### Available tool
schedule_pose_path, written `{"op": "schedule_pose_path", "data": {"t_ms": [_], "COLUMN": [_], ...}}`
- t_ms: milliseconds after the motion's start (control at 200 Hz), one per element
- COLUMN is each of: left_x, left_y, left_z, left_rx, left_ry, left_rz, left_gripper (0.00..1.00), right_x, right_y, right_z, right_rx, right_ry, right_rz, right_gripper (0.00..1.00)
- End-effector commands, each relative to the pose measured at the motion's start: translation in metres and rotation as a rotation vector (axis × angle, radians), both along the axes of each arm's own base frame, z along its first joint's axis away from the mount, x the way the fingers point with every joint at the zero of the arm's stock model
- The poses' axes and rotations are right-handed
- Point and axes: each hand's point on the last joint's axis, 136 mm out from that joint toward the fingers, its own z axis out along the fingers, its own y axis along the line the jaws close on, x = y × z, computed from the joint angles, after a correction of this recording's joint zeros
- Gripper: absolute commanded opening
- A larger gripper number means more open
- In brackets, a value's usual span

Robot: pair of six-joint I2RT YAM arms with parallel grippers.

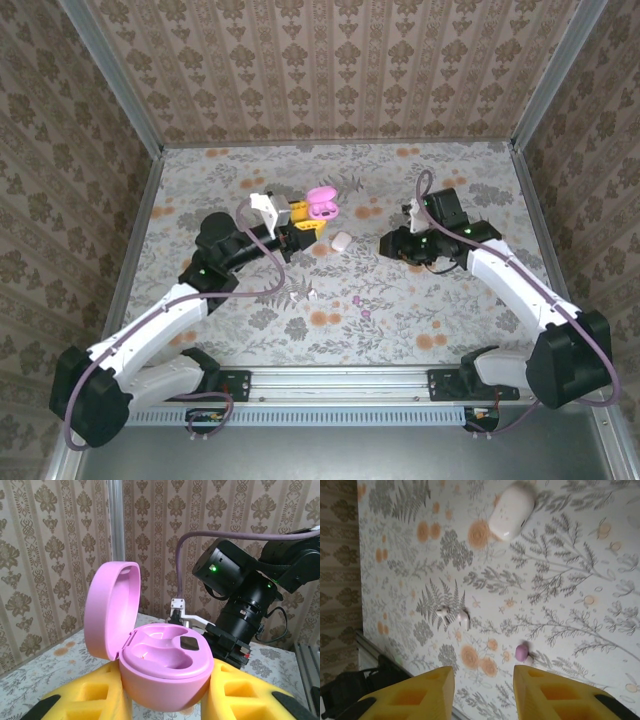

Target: Insert wireless bluetooth earbuds into charging case

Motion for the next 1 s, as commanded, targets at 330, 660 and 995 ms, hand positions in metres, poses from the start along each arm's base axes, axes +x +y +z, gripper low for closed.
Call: {"op": "schedule_pose_path", "data": {"t_ms": [330, 660, 995], "left_x": [-0.002, 0.000, 0.004], "left_y": [0.014, 0.015, 0.016], "left_z": [0.010, 0.011, 0.011], "left_rx": [-0.025, -0.020, -0.011], "left_ry": [-0.040, -0.040, -0.035], "left_rz": [0.060, 0.072, 0.099], "left_gripper": [0.31, 0.31, 0.30], "right_x": [-0.032, -0.041, -0.047], "right_y": [0.010, 0.013, 0.013], "right_z": [-0.042, -0.052, -0.061], "right_rx": [-0.115, -0.157, -0.187], "right_ry": [0.169, 0.206, 0.229], "right_rz": [0.055, 0.083, 0.084], "right_gripper": [0.38, 0.38, 0.36]}}
